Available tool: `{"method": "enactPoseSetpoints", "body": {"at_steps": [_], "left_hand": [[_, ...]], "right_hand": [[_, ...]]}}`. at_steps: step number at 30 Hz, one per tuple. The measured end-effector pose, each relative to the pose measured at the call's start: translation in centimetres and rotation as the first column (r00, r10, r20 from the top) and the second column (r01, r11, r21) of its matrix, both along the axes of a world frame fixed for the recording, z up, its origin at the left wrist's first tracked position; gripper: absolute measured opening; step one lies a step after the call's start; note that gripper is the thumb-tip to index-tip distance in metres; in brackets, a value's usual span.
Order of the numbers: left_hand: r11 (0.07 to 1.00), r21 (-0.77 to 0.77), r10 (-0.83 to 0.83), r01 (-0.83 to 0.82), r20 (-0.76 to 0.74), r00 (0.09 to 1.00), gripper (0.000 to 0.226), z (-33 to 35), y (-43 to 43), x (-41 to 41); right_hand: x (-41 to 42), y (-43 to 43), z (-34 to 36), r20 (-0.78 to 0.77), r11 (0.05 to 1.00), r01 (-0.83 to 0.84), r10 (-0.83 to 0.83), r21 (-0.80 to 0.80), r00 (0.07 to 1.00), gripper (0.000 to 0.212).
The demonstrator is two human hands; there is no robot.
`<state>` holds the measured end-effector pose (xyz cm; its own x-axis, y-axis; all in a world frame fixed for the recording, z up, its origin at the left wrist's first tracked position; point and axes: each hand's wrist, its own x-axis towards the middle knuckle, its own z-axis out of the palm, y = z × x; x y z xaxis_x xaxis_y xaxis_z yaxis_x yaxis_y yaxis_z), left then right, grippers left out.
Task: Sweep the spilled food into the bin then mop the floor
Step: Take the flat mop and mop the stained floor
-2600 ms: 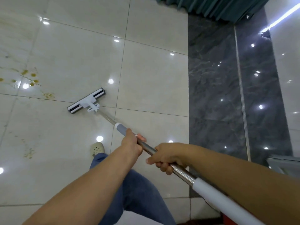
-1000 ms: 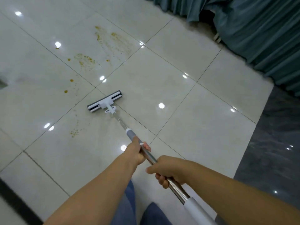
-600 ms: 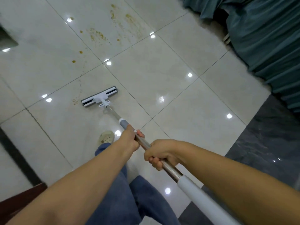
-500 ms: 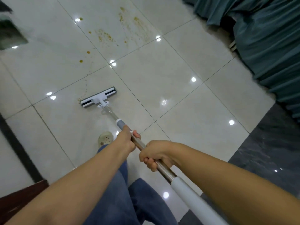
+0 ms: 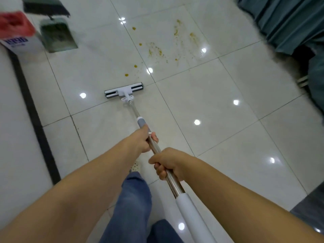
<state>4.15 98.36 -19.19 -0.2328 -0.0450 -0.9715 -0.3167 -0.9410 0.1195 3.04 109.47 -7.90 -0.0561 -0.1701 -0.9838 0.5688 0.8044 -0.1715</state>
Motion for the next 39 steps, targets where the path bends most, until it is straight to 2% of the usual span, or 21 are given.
{"method": "enactPoseSetpoints", "body": {"at_steps": [6,14,20,32,39], "left_hand": [[0.994,-0.004,-0.110,0.110,0.046,0.993,0.038,-2.7,-12.1,-6.9],[0.992,-0.051,-0.113,0.112,0.000,0.994,0.035,-4.9,-19.5,-12.2],[0.987,-0.018,-0.159,0.160,0.035,0.987,0.037,-5.6,-15.1,-10.3],[0.961,0.056,-0.271,0.270,0.014,0.962,0.035,0.1,1.3,-1.6],[0.938,0.124,-0.329,0.324,0.014,0.944,0.036,2.7,9.0,3.8]], "right_hand": [[-6.0,-11.2,-3.1,0.047,0.991,0.117,-0.114,-0.065,0.992,0.004],[-11.2,-18.4,-5.9,0.065,0.975,0.184,-0.177,-0.121,0.982,0.026],[-9.0,-13.3,-6.0,0.111,0.957,0.276,-0.266,-0.086,0.958,0.014],[1.0,2.3,-0.3,-0.005,0.946,0.321,-0.321,-0.048,0.947,0.020],[6.9,9.0,3.3,-0.075,0.956,0.292,-0.290,0.022,0.954,0.015]]}}
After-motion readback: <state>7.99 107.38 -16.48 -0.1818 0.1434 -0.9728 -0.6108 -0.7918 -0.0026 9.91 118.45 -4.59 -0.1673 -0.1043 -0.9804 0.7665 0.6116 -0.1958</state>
